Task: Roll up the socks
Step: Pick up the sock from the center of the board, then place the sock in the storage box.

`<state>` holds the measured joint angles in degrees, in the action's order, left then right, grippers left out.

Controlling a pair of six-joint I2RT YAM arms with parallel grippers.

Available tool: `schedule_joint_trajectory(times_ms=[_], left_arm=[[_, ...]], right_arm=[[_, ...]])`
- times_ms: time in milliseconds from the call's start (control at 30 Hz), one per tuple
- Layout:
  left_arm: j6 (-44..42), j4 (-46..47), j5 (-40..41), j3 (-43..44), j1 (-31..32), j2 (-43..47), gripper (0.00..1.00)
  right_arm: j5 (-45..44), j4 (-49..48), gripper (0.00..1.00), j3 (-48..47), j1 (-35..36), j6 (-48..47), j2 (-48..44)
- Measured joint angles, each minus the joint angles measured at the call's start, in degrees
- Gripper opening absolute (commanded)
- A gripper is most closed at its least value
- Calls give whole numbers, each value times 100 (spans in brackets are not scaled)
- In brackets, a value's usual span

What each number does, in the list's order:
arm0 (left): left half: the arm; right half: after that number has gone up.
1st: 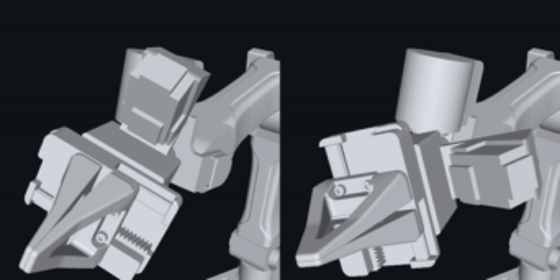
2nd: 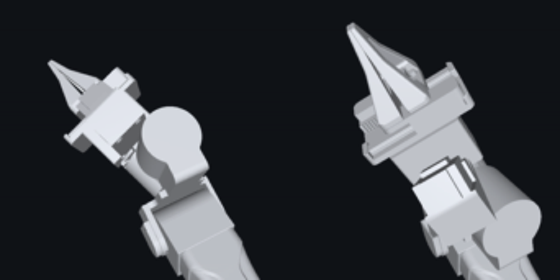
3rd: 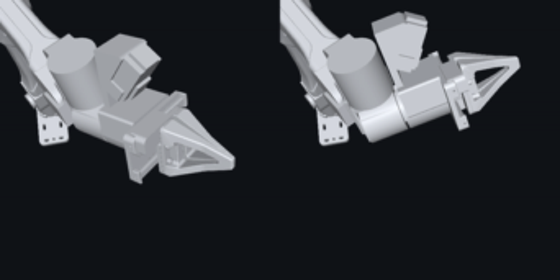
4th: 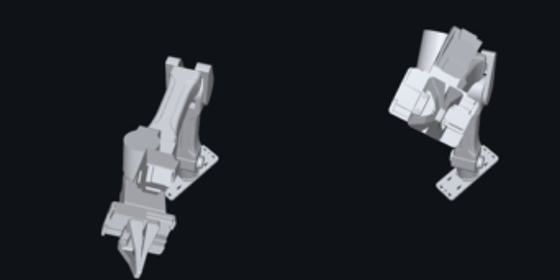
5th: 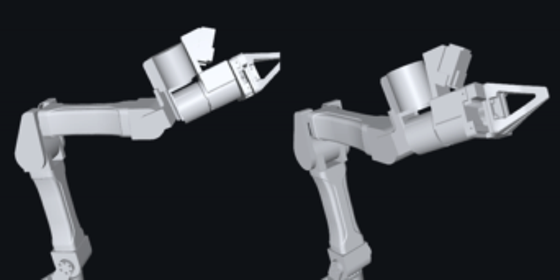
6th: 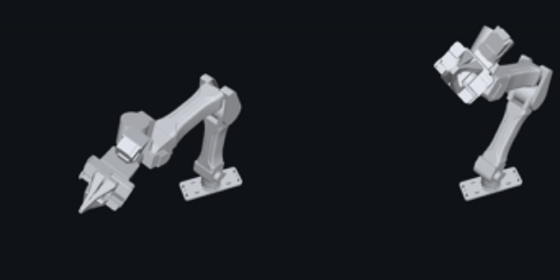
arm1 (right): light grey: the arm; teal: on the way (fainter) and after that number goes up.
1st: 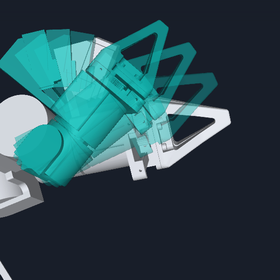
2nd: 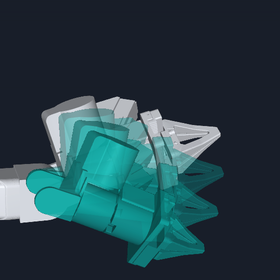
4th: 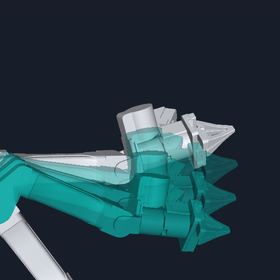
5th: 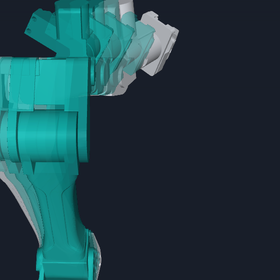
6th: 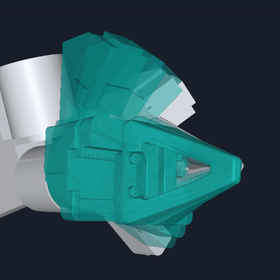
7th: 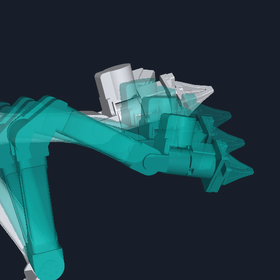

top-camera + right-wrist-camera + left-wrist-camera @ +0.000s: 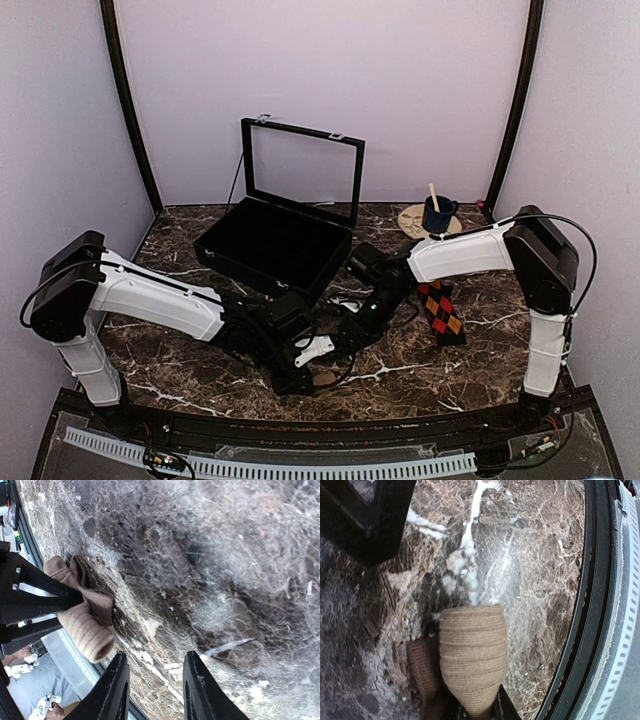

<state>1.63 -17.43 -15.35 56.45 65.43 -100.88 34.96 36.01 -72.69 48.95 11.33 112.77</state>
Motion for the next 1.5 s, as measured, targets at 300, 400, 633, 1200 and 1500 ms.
schedule_joint_trajectory(times_ms=[300, 400, 633, 1200, 1500], left_arm=[[468, -348, -11, -155, -560, 396, 0], [688, -411, -24, -155, -820, 660, 0], [1182, -496, 11, -20, -1364, 1405, 0], [1154, -699, 2304, 1331, -2710, 2208, 0], [411, 205, 3477, 1471, -2931, 1036, 0]], right_arm=[[-146, -28, 34, 0, -2, 20, -103], [-179, -33, 34, 0, -7, 20, -116], [-208, -98, 35, 63, -31, 46, -166], [-750, -380, 35, 72, -33, 295, -365], [-1305, -643, 35, 48, -33, 387, -629]])
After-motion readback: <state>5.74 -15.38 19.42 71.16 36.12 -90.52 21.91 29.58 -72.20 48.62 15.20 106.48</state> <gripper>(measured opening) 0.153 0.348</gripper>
